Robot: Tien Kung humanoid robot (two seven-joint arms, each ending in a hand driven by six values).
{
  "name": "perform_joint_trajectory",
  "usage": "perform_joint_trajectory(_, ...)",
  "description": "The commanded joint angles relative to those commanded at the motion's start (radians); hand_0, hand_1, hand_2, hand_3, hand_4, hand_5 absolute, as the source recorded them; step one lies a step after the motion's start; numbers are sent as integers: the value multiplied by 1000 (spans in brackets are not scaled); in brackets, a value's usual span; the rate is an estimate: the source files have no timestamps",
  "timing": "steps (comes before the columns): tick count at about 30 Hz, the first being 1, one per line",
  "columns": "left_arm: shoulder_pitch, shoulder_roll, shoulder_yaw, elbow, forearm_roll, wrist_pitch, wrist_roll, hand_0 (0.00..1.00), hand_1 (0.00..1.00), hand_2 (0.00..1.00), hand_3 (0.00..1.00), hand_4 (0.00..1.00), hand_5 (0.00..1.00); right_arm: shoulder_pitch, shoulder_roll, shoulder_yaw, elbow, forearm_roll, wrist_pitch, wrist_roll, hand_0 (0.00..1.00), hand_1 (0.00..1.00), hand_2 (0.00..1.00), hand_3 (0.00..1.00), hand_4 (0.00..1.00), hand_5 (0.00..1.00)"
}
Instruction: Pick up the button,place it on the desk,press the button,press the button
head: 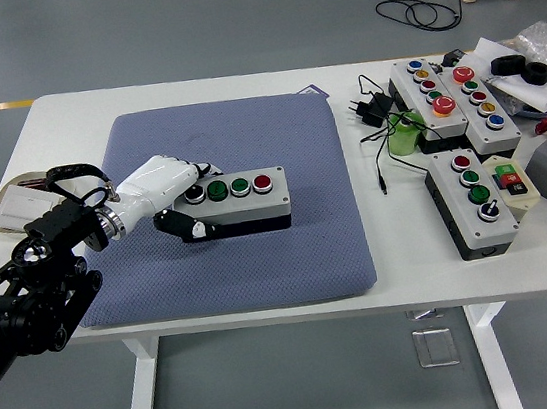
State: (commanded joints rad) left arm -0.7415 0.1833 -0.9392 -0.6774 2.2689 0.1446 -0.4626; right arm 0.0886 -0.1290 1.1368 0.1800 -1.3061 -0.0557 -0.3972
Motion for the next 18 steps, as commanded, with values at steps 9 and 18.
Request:
perform_joint_trajectory(9, 3, 3, -18, -17, 0, -60, -3, 463, 458, 602, 773, 365, 2, -3, 0, 1, 0, -1, 0, 0, 663, 626, 700, 581, 356, 207)
perform_joint_trajectory(18, 12, 5, -24, -19, 0, -98, -1, 884, 811, 904, 944, 810, 176, -8, 0, 3, 0, -3, 1, 0, 664, 627, 700, 580, 356, 213)
